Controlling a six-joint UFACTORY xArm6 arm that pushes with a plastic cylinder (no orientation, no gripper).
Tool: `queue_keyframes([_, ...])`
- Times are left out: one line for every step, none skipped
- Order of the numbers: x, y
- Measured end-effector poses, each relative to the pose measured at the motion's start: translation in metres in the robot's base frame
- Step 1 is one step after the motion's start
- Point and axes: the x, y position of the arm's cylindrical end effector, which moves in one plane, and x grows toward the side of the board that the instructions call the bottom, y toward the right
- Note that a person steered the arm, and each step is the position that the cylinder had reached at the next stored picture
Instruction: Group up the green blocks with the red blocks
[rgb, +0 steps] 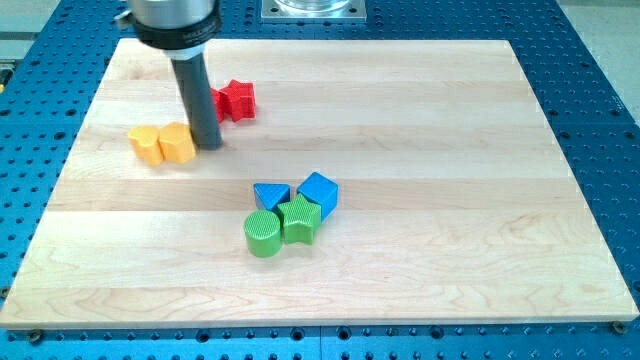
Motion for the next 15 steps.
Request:
queue_keyframes([-0.006, -0.013])
queue_keyframes([0.000, -0.013])
queue_keyframes([0.072, 0.034])
queue_keyframes([0.148, 0.033])
queue_keyframes([0.182, 0.086])
queue_keyframes([0.157, 0.101])
queue_keyframes([0.138, 0.136])
queue_keyframes([0.131, 0.161])
queue_keyframes([0.079, 0.150])
queue_keyframes([0.042, 0.099])
queue_keyframes([0.031, 0.071])
queue_keyframes([0.042, 0.139])
queue_keyframes([0.006, 0.144])
queue_keyframes([0.008, 0.100])
queue_keyframes([0.023, 0.104])
